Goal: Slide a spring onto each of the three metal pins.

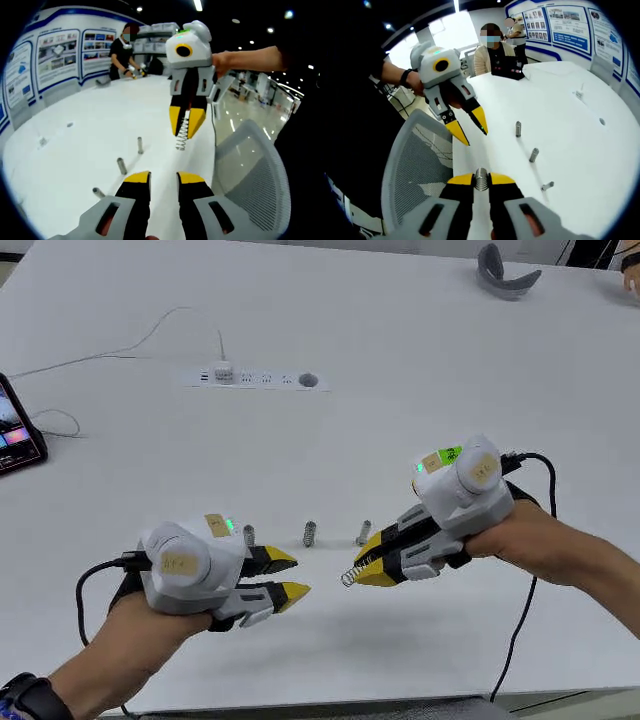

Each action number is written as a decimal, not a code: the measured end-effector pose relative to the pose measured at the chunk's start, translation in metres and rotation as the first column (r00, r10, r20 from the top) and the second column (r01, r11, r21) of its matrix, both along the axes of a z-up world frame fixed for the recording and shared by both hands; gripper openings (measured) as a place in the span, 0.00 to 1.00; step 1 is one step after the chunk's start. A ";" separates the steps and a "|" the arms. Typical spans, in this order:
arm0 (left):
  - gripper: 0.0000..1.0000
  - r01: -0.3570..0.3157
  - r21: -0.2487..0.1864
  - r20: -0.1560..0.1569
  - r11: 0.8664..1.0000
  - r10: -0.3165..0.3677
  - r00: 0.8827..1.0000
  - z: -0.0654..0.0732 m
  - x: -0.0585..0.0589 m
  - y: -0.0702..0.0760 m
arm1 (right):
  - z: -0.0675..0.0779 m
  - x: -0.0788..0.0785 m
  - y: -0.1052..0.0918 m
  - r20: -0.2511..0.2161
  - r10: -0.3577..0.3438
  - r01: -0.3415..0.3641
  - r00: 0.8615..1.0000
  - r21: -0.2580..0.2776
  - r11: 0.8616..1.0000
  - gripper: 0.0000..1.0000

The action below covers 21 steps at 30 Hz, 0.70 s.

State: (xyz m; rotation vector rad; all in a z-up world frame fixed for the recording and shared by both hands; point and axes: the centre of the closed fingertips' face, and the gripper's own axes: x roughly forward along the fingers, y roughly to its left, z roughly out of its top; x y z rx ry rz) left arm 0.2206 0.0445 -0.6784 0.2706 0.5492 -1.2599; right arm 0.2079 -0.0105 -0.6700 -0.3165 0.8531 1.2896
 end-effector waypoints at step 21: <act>0.32 -0.187 0.014 -0.030 0.982 0.187 0.982 -0.012 0.019 0.055 | -0.031 0.019 -0.035 0.007 -0.121 0.121 0.993 -0.123 0.985 0.12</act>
